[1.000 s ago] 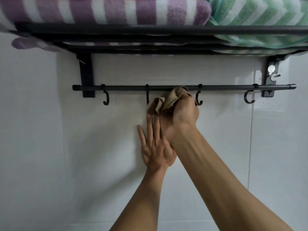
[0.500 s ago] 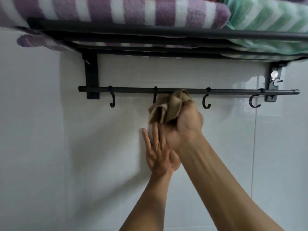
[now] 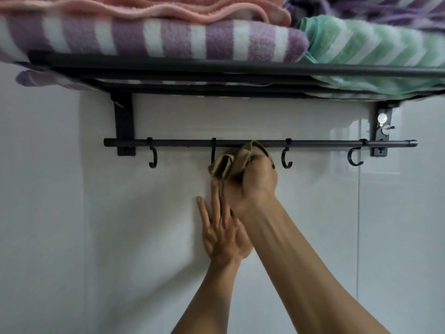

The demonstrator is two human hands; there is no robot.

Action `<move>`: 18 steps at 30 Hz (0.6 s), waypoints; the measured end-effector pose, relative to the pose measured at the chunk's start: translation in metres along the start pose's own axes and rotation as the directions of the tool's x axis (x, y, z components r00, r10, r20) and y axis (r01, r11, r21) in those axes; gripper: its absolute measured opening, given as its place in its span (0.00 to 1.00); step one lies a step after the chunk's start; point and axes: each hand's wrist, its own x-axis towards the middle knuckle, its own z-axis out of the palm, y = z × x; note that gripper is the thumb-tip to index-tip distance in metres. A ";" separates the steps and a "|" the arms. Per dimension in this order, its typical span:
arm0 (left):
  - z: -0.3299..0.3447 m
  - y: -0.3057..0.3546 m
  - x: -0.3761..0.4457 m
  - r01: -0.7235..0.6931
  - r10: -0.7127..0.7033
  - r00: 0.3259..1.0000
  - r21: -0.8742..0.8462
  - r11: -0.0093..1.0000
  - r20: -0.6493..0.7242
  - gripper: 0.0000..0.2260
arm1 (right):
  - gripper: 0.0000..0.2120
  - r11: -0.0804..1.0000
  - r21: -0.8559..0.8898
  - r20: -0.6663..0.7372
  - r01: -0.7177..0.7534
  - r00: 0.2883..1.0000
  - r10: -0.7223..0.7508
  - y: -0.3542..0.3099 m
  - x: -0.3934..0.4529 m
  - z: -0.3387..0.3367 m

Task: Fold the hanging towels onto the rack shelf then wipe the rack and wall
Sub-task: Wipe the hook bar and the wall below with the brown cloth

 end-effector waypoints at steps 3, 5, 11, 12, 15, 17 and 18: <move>0.005 0.000 -0.001 -0.020 0.019 1.000 0.082 0.996 0.018 0.34 | 0.16 0.999 -0.044 0.000 -0.029 1.000 0.029 0.002 0.011 -0.011; 0.008 0.000 0.000 -0.001 -0.002 1.000 0.130 0.991 0.022 0.40 | 0.12 1.000 -0.016 -0.117 -0.003 0.993 0.001 -0.003 0.023 -0.025; 0.007 0.000 -0.002 -0.015 0.019 0.999 0.134 0.991 -0.035 0.33 | 0.17 1.000 -0.008 -0.183 0.020 0.983 -0.021 0.009 0.038 -0.026; 0.007 0.000 -0.003 -0.027 0.033 0.998 0.114 0.993 -0.052 0.30 | 0.17 1.000 0.003 -0.134 -0.029 0.991 0.029 0.012 0.036 -0.024; 0.009 -0.003 -0.002 -0.042 0.050 0.993 0.075 0.996 -0.107 0.29 | 0.13 0.990 -0.031 0.004 -0.139 0.990 0.139 0.015 0.031 -0.021; 0.009 -0.004 -0.001 -0.036 0.043 0.998 0.135 0.990 -0.044 0.32 | 0.11 0.994 -0.038 -0.036 -0.106 0.994 0.105 0.006 0.028 -0.024; 0.009 -0.003 -0.001 -0.026 0.028 1.000 0.160 0.987 -0.012 0.35 | 0.11 0.998 -0.026 -0.073 -0.065 0.995 0.063 0.002 0.028 -0.026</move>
